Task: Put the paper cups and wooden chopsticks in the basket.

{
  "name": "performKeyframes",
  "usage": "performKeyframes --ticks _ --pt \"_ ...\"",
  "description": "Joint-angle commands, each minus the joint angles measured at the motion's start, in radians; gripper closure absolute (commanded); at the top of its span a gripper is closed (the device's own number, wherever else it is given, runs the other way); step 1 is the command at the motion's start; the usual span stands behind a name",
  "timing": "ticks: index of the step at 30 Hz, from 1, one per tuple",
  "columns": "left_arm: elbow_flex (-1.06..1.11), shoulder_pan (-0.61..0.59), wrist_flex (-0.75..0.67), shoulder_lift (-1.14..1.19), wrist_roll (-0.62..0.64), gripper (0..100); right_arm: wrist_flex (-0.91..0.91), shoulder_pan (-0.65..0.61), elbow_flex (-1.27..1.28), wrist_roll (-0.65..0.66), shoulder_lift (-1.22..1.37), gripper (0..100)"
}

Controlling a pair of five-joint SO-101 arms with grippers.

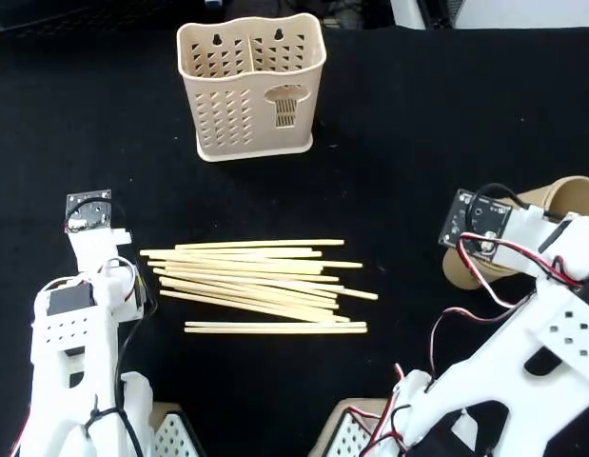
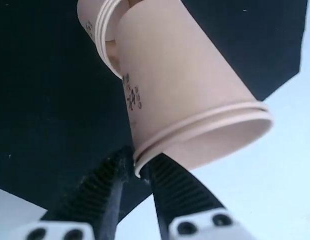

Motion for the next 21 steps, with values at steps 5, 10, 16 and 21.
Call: performKeyframes --ticks 5,10,16,21 --pt "-0.005 0.01 -0.012 -0.017 0.006 89 -0.203 0.046 0.111 0.011 -0.01 98.6" --pt "-0.007 0.01 -0.012 -0.017 0.006 89 -0.219 0.043 0.165 0.011 -0.015 98.6" --pt "-0.007 0.01 -0.012 -0.017 0.006 89 -0.209 0.025 0.168 0.014 -0.015 98.6" --pt "-0.01 0.01 -0.012 -0.017 0.006 89 -0.095 -0.026 0.162 0.077 -0.016 98.6"
